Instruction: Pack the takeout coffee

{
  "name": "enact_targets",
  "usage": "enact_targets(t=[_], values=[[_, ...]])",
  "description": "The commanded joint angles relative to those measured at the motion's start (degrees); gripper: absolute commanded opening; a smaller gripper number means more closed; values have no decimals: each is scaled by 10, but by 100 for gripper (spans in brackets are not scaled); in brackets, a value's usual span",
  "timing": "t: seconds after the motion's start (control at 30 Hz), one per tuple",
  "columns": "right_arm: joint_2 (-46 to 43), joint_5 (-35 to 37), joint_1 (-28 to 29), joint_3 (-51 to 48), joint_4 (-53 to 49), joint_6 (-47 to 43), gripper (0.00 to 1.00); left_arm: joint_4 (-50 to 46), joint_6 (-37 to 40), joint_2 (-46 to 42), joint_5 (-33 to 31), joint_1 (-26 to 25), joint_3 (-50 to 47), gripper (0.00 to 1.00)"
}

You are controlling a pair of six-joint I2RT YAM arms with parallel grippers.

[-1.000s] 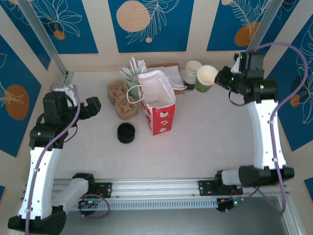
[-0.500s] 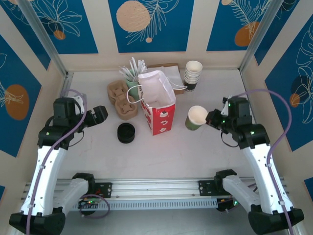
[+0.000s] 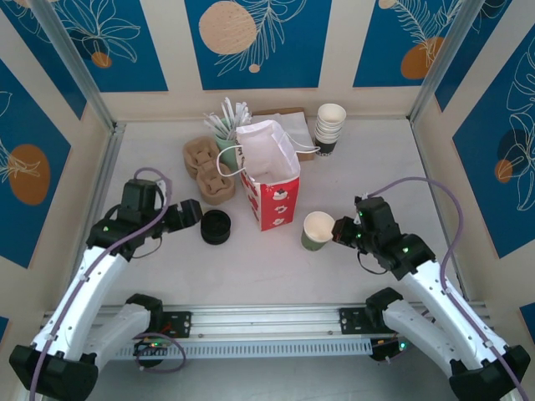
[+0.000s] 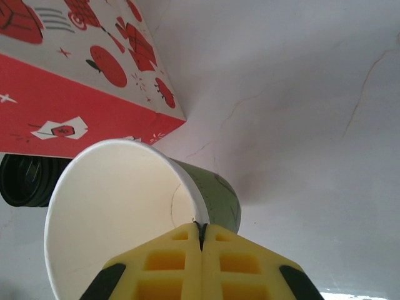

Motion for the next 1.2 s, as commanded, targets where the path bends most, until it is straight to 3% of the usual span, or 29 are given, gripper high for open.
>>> enact_targets(t=[0.0,0.7,1.17], values=[[-5,37,30,-22,50,20,0,29,-27,1,-31,-19,-23,87],[97,106,200,-49,126,63,0,61,-41,100,-46,-31,-41,83],[151,112,232,-30,149,68,3,74,-27,162,-70,-42,-20,73]])
